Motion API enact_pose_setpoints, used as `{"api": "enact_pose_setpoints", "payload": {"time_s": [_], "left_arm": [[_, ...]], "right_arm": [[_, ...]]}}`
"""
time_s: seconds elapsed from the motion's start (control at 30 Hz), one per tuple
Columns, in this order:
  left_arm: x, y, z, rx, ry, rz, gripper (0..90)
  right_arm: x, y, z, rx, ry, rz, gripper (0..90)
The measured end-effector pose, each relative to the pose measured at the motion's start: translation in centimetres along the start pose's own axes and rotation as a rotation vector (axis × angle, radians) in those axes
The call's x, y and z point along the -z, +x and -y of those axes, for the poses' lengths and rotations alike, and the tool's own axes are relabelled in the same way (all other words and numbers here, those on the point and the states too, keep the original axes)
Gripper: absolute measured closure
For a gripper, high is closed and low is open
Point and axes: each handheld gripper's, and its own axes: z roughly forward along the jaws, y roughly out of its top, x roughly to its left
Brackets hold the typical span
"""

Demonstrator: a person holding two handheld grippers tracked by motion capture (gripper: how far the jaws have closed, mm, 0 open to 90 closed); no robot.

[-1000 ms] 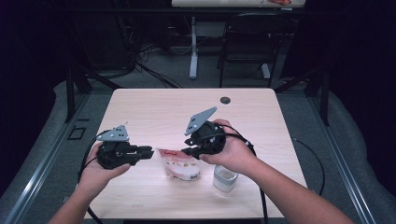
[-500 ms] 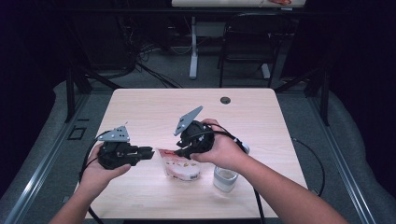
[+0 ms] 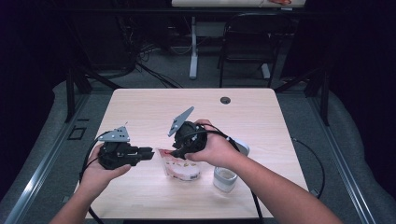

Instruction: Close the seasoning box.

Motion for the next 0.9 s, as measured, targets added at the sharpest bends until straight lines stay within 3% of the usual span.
{"api": "enact_pose_setpoints", "payload": {"time_s": [0.9], "left_arm": [[-0.3,0.1,0.4,0.009,0.005,0.005,77.5]], "right_arm": [[-2.6,-0.1,-0.5,0.011,0.065,-0.040,68.1]]}}
